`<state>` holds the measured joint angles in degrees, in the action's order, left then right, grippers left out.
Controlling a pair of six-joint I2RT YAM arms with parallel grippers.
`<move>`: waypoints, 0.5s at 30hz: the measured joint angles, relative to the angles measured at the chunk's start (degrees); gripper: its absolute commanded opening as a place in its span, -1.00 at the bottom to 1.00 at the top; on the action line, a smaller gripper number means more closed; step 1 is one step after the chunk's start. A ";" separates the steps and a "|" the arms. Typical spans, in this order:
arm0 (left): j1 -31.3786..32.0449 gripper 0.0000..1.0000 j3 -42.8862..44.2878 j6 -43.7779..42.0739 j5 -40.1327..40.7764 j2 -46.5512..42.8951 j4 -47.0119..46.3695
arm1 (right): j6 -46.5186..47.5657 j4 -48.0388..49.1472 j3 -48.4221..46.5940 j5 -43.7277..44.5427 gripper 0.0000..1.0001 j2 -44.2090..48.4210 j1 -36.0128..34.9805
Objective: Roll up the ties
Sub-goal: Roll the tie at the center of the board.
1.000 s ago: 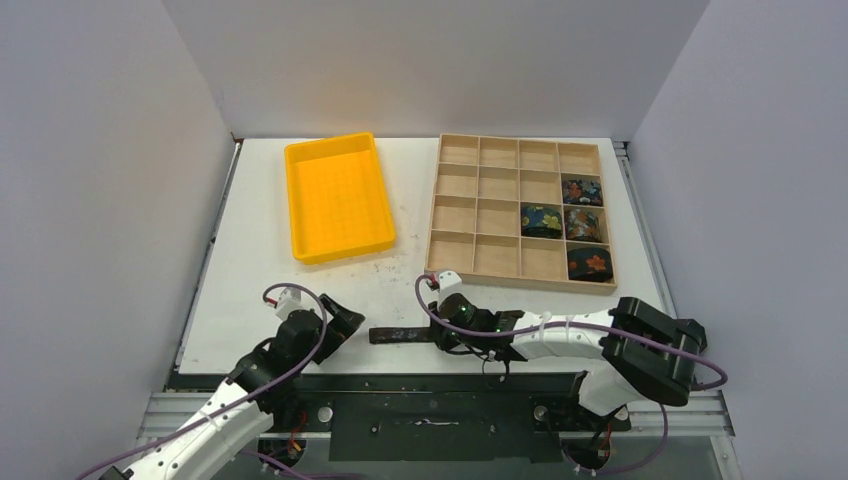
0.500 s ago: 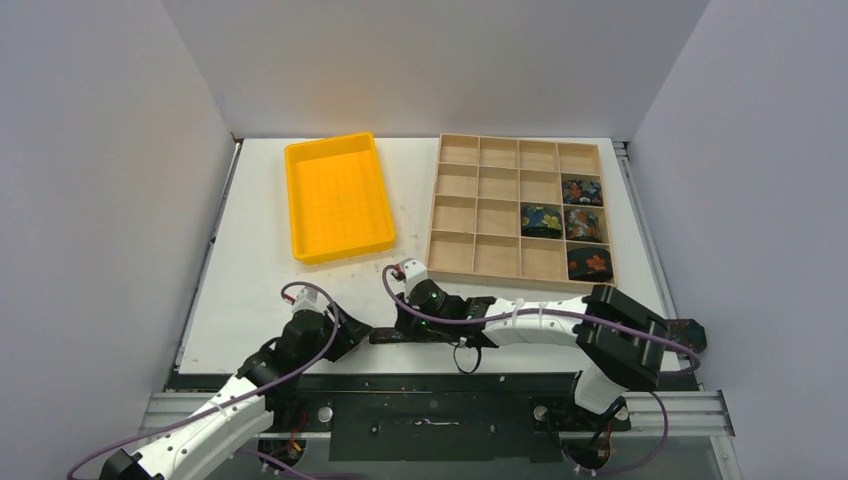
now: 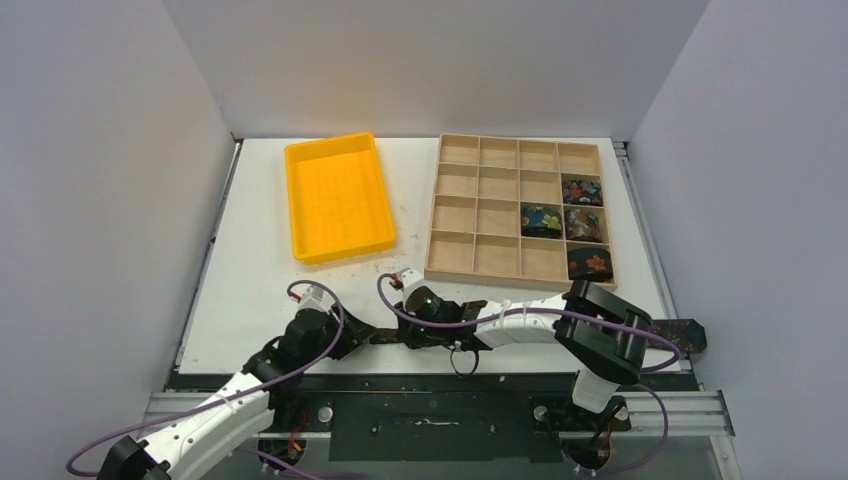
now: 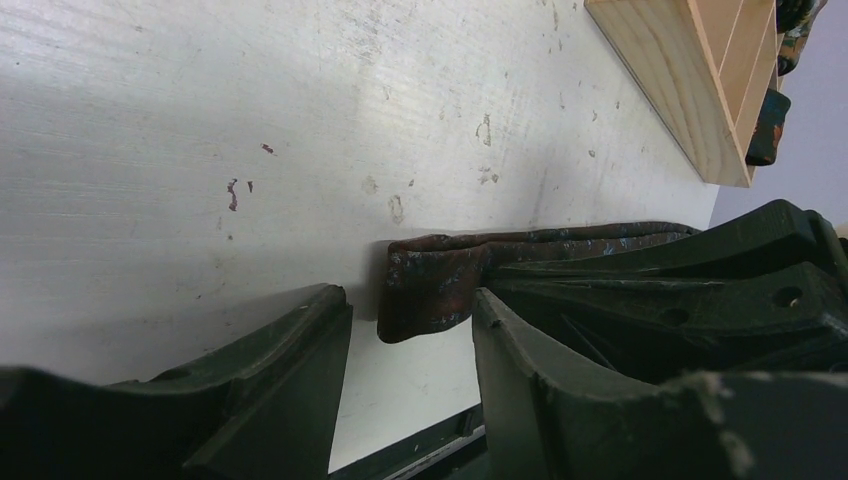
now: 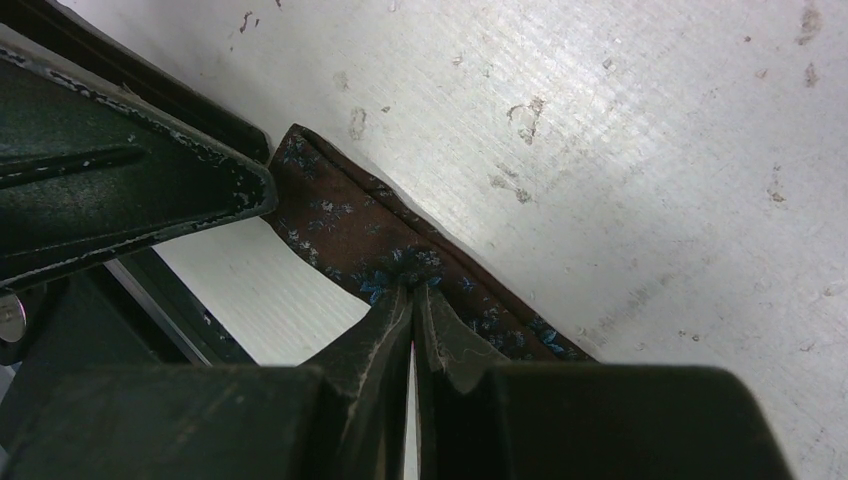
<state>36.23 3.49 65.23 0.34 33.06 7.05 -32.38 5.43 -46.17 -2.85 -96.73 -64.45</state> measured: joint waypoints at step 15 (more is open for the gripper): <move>0.00 -0.28 -1.11 -2.01 -0.68 4.72 -6.47 | -2.29 8.70 4.46 -0.20 -0.89 -0.02 0.59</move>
<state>36.23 2.37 63.22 -0.34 37.78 0.58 -34.68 14.13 -41.71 -3.05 -96.75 -63.86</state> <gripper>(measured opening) 0.363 0.059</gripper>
